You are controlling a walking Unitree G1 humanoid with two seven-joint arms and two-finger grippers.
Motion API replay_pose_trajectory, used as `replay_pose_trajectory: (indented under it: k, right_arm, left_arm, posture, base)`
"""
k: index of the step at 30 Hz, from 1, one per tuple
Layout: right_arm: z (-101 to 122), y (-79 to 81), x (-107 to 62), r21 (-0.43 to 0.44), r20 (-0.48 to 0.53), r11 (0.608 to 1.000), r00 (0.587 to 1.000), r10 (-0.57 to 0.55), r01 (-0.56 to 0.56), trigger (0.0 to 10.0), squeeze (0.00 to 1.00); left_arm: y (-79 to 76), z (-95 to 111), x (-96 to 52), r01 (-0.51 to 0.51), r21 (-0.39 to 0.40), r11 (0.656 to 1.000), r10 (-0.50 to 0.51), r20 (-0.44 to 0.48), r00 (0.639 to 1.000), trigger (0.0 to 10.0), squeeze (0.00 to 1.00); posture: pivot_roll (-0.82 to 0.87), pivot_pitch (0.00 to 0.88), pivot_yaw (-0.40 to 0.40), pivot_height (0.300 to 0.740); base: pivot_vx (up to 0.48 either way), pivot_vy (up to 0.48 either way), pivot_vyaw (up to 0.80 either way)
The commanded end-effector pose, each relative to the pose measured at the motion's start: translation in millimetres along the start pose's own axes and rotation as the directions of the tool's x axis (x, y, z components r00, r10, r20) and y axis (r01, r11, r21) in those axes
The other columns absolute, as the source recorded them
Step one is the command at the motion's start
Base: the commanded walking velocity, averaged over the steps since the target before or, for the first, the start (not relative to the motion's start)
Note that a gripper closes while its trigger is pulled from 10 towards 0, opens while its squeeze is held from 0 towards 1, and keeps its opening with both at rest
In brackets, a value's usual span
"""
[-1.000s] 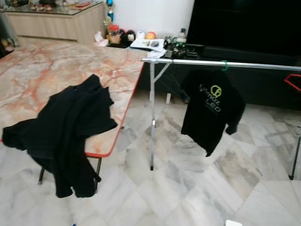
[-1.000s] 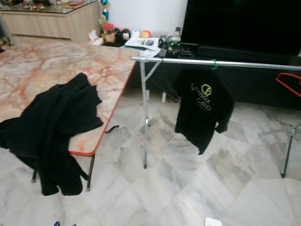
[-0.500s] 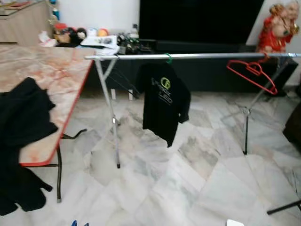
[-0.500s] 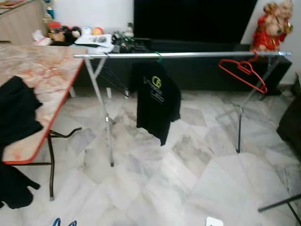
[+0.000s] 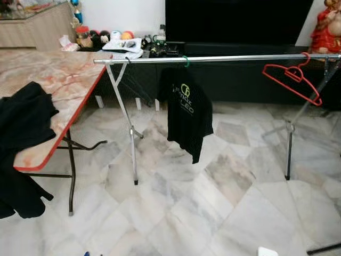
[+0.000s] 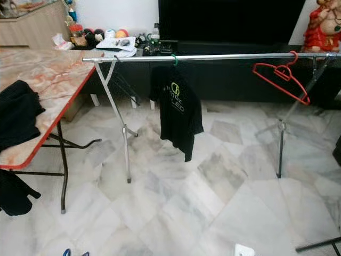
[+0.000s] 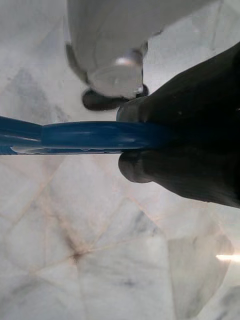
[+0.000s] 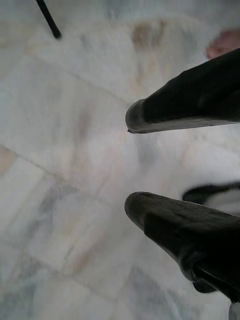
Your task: Hang hanger
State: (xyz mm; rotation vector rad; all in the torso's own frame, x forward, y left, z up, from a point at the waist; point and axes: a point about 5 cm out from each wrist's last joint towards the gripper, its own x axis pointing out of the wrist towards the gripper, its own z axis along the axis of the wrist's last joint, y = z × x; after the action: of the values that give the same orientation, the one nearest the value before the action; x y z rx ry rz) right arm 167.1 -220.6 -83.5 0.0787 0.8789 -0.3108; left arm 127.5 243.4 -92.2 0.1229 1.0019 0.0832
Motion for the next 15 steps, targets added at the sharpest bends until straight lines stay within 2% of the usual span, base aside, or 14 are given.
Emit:
replay_pose_trajectory:
  k: [1,8,11,12,15]
  right_arm:
    - [-1,7.8,-0.1,0.003,0.000,1.000,1.000,0.019,-0.019,10.0,0.00]
    - [7,8.1,1.4,0.000,0.024,1.000,0.999,0.024,-0.024,10.0,0.00]
    - [10,7.9,2.2,-0.001,0.033,1.000,0.999,0.023,-0.023,10.0,0.00]
    - [12,8.6,2.6,-0.004,0.038,1.000,0.999,0.025,-0.025,10.0,0.00]
    - [13,9.0,2.8,-0.004,0.043,1.000,0.999,0.025,-0.025,10.0,0.00]
  left_arm:
    - [6.9,-9,-3.3,-0.009,0.032,0.999,0.010,-0.030,0.999,10.0,0.00]
    - [12.2,6,-0.3,-0.052,0.147,0.988,0.050,0.022,0.999,10.0,0.00]
    - [18.6,18,1.8,-0.130,0.211,0.969,0.121,0.051,0.991,10.0,0.00]
    - [22.4,28,2.8,-0.174,0.244,0.954,0.156,0.092,0.983,10.0,0.00]
    - [24.0,38,3.7,-0.208,0.275,0.939,0.176,0.137,0.975,10.0,0.00]
  posture:
    - [-0.01,0.106,0.006,0.721]
    - [-0.01,0.108,0.006,0.721]
    - [-0.01,0.108,0.005,0.721]
    - [-0.01,0.109,0.004,0.721]
    - [-0.01,0.111,0.003,0.721]
  base:
    - [0.000,0.000,0.00]
    - [0.000,0.000,0.00]
    - [0.000,0.000,0.00]
    - [0.000,0.000,0.00]
    - [0.000,0.000,0.00]
